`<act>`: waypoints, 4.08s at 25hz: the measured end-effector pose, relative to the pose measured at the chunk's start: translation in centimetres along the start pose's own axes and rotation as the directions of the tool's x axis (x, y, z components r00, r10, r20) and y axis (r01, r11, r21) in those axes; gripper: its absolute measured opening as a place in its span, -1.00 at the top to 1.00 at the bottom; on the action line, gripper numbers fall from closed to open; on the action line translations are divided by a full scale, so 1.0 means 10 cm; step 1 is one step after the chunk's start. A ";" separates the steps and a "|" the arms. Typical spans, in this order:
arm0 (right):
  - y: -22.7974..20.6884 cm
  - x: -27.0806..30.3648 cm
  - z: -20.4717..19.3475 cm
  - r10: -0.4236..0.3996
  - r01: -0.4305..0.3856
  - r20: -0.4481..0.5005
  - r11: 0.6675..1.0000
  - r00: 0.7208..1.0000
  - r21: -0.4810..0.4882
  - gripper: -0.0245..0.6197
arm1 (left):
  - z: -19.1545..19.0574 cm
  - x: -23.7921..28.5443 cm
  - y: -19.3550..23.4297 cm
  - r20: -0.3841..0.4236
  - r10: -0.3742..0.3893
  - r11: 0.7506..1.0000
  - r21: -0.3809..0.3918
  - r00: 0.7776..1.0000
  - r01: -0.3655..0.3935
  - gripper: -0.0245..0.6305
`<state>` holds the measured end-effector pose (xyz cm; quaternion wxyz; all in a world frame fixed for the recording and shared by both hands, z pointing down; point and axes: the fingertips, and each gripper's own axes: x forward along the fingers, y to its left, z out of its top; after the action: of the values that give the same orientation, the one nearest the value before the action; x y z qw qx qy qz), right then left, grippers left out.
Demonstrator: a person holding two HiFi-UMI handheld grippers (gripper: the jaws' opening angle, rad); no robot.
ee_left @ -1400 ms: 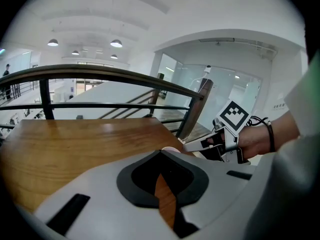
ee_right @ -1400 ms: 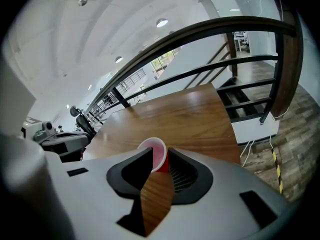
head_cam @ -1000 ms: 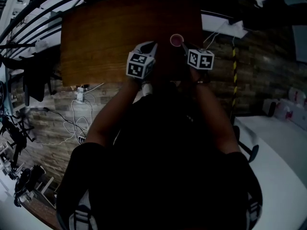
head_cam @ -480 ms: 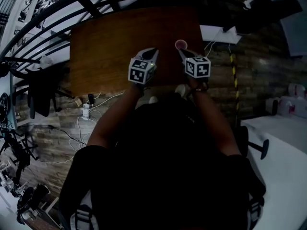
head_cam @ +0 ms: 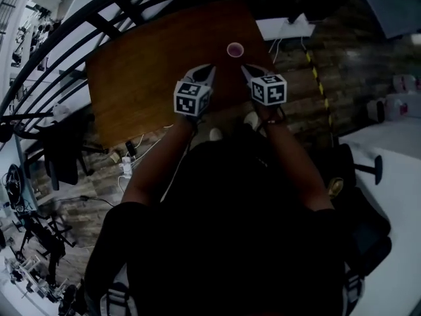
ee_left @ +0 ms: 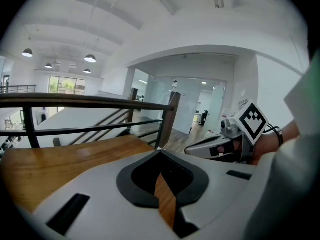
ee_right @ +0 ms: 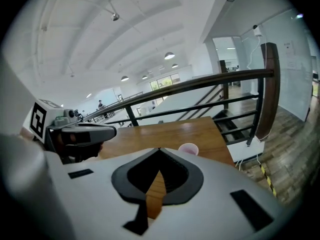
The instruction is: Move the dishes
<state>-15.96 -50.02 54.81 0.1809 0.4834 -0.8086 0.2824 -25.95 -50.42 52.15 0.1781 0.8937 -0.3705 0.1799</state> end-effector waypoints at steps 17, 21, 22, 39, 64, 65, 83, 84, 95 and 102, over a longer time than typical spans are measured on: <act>-1.37 -2.05 -0.99 -0.364 0.331 0.085 0.905 0.927 0.268 0.89 | -0.06 0.90 -2.40 -0.113 -0.390 0.899 0.166 0.914 0.405 0.94; -1.64 -2.75 -1.43 -0.438 0.386 0.086 0.856 0.895 0.345 0.89 | -0.20 0.95 -3.24 -0.166 -0.465 0.848 0.200 0.870 0.491 0.94; -1.71 -2.94 -1.53 -0.459 0.402 0.088 0.842 0.884 0.360 0.89 | -0.23 0.97 -3.47 -0.176 -0.485 0.831 0.212 0.857 0.514 0.94; -2.12 -5.93 -3.52 -0.796 0.591 0.042 0.483 0.604 0.646 0.89 | -1.13 0.73 -6.91 -0.392 -0.742 0.439 0.327 0.543 0.837 0.94; -2.54 -7.67 -5.09 -0.925 0.591 -0.230 -0.008 0.301 0.806 0.89 | -1.97 0.88 -9.46 -0.645 -0.756 -0.044 0.216 0.109 0.975 0.94; -2.58 -7.70 -5.12 -0.923 0.590 -0.245 -0.025 0.296 0.807 0.89 | -1.98 0.93 -9.52 -0.651 -0.753 -0.052 0.205 0.097 0.977 0.94; -3.34 -7.70 -6.24 -0.842 0.469 -0.292 -0.053 0.454 0.882 0.75 | -2.69 1.63 -9.93 -0.735 -0.665 -0.020 0.192 0.130 0.981 0.94; -3.36 -7.64 -6.32 -0.832 0.459 -0.290 -0.048 0.474 0.887 0.74 | -2.74 1.66 -9.91 -0.741 -0.657 -0.008 0.192 0.140 0.981 0.94; -3.71 -7.13 -7.19 -0.743 0.412 -0.309 -0.049 0.593 0.910 0.71 | -3.46 1.97 -9.79 -0.783 -0.592 0.099 0.165 0.192 0.981 0.94; -3.92 -6.82 -7.55 -0.675 0.397 -0.322 -0.047 0.664 0.917 0.70 | -3.76 2.25 -9.75 -0.803 -0.553 0.154 0.162 0.221 0.975 0.94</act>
<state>52.03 29.40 85.74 -0.1519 0.7897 -0.2095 0.5563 52.59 17.66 77.04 0.0200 0.8351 0.3472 0.4263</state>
